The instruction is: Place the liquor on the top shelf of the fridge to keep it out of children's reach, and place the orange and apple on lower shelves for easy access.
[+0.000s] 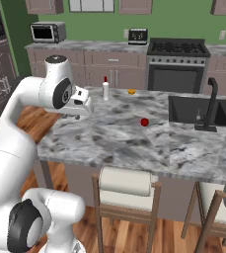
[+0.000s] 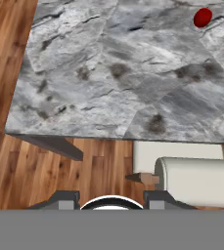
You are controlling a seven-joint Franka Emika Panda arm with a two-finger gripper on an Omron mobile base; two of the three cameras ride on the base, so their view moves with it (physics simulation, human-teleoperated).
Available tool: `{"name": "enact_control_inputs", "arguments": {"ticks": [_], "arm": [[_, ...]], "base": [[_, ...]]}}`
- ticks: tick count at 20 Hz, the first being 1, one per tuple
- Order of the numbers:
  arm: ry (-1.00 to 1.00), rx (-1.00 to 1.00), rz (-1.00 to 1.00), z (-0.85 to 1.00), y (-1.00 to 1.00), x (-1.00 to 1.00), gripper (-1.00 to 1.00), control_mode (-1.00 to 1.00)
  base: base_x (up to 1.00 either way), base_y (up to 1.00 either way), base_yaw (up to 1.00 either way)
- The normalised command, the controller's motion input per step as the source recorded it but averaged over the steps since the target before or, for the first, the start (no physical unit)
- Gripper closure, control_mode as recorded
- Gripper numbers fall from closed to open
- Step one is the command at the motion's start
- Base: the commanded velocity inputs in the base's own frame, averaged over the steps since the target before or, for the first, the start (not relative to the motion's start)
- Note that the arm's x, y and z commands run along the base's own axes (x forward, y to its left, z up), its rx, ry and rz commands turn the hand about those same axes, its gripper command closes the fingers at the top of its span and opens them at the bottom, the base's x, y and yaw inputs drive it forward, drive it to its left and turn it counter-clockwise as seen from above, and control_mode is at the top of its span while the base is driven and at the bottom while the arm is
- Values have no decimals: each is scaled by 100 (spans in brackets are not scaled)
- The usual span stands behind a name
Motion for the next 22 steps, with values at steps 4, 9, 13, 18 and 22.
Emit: {"name": "enact_control_inputs", "arguments": {"ticks": [4,9,13,18,22], "arm": [[0,0,0,0,0,-26,-100,-100],[0,0,0,0,0,-46,-100,-100],[0,0,0,-2,0,-52,-100,-100],[0,0,-1,-12,0,-47,-100,-100],[0,0,-1,-25,0,-44,-100,-100]], "base": [[0,0,0],[0,0,0],[0,0,0],[0,0,0],[0,0,0]]}}
